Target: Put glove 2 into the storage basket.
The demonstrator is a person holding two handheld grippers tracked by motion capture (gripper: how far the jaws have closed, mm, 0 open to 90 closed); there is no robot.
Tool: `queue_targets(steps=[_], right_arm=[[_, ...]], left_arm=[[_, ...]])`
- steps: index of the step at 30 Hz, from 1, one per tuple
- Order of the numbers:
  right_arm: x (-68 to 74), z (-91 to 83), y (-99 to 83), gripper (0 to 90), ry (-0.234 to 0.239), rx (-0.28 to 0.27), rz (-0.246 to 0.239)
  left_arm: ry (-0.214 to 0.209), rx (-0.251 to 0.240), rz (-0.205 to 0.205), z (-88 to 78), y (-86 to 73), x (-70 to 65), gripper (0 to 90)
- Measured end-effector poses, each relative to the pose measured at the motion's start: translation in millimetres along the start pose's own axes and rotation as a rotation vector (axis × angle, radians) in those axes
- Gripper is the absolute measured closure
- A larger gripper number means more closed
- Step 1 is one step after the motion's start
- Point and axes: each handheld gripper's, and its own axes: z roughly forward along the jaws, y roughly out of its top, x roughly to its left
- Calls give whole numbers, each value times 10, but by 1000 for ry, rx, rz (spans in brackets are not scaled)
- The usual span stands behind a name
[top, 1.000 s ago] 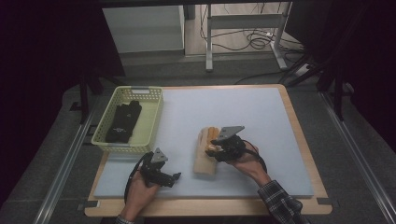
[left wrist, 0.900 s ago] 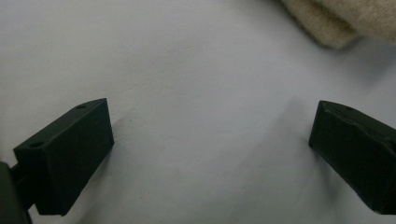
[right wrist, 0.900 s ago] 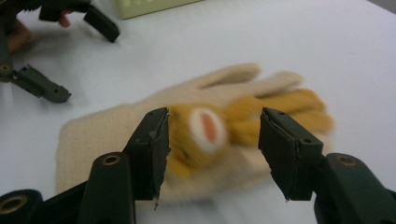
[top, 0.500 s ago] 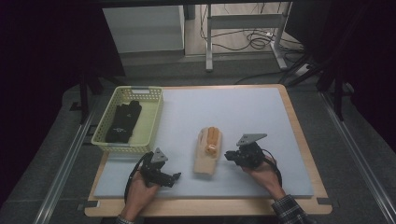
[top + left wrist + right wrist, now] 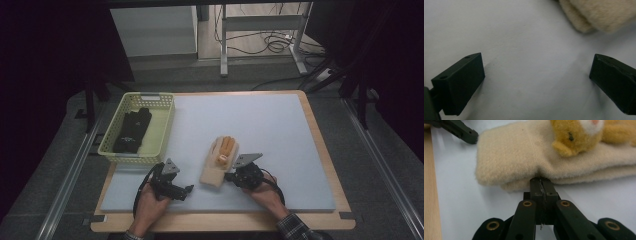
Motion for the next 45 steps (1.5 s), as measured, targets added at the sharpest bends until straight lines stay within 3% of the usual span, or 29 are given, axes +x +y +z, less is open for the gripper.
queue_targets(steps=[13, 19, 23, 26, 31, 40, 45], right_arm=[[56, 253, 187, 865, -6, -22, 2], [52, 286, 202, 851, -6, -33, 7], [58, 231, 199, 758, -14, -22, -11], [13, 134, 178, 697, -20, -47, 12], [-69, -5, 118, 583, -57, -59, 35], [-148, -240, -20, 347, -145, -44, 17], [-243, -382, -149, 250, -174, -38, 53]], left_arm=[[0, 0, -1, 1, 0, 0, 1], [-1, 1, -1, 0, 0, -1, 1], [-1, 1, -1, 0, 0, 0, 2], [-1, 0, 0, 0, 0, 0, 1], [-1, 0, -1, 0, 0, 0, 2], [-1, 0, -1, 0, 0, 0, 1], [-1, 0, -1, 0, 1, 0, 1]])
